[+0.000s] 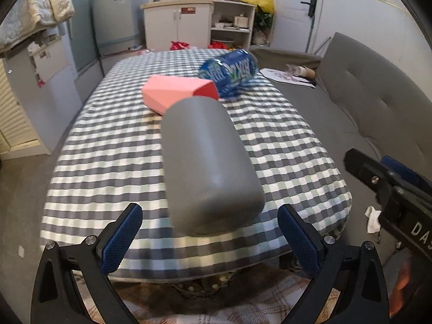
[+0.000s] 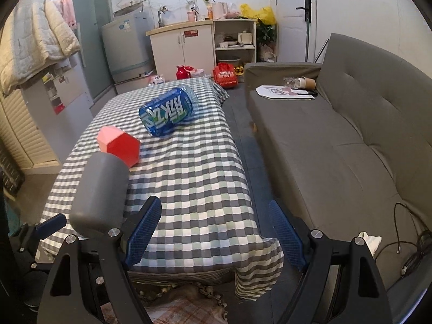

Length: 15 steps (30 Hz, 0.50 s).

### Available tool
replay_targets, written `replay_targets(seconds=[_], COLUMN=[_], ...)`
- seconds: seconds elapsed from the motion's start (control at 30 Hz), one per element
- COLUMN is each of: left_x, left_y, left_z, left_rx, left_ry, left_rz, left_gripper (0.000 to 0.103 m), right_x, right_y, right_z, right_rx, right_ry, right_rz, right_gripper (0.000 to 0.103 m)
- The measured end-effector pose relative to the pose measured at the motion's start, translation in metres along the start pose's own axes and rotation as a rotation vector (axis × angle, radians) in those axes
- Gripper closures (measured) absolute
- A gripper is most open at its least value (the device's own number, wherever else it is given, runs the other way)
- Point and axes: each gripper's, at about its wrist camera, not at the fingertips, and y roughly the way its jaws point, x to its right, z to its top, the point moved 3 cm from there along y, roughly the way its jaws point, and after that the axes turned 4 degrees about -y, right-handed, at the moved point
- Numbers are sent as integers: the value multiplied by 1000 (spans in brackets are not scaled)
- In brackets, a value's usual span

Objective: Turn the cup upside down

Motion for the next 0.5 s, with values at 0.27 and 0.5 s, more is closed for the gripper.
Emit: replay_targets(seconds=[0.27, 0.5], left_x=[0, -9], left_y=[6, -8], left_z=[0, 2], left_rx=[-6, -12], left_ry=[4, -7], left_rz=[-46, -63], left_gripper=[29, 29], right_x=[-7, -10], right_y=[15, 10], right_z=[-3, -2], right_rx=[-30, -21], right_ry=[-2, -15], right_rz=[4, -15], right_gripper=[21, 21])
